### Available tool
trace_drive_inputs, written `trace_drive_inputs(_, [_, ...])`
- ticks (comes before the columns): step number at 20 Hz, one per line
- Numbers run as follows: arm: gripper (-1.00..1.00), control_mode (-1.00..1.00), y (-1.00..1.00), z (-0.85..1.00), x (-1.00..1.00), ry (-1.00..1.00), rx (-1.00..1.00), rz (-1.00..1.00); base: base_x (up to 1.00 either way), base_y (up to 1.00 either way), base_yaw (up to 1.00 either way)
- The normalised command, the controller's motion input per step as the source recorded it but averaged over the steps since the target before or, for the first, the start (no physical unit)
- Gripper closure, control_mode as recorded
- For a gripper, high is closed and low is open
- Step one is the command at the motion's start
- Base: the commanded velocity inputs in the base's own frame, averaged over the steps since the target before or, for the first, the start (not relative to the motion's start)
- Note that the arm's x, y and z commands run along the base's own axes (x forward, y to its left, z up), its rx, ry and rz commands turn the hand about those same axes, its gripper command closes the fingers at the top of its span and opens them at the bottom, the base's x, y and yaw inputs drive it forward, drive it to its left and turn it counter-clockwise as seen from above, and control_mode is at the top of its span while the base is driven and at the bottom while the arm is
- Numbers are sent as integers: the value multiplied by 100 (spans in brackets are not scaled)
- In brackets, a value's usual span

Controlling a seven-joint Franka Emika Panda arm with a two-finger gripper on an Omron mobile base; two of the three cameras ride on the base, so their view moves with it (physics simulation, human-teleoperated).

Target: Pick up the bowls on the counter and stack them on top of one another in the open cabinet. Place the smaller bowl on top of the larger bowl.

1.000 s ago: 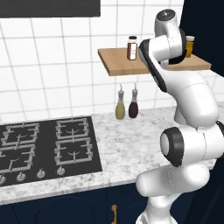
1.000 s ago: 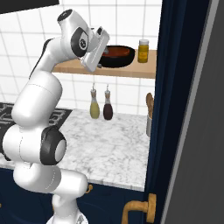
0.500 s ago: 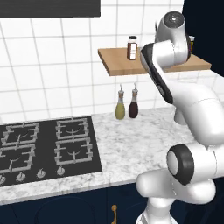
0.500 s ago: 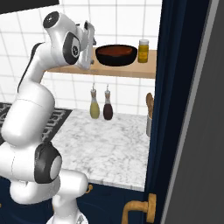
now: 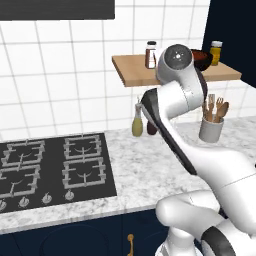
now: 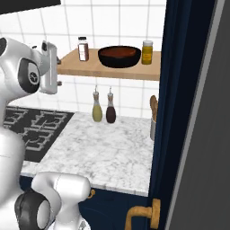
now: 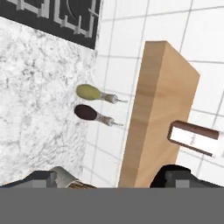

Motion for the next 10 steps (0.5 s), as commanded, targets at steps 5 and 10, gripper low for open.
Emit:
trace_drive_inputs(5, [-100, -100, 100, -87, -85, 23, -4, 5, 0, 0, 0])
trace_drive_inputs(10, [-100, -100, 19, -11, -4, 5, 1, 3, 0, 0, 0])
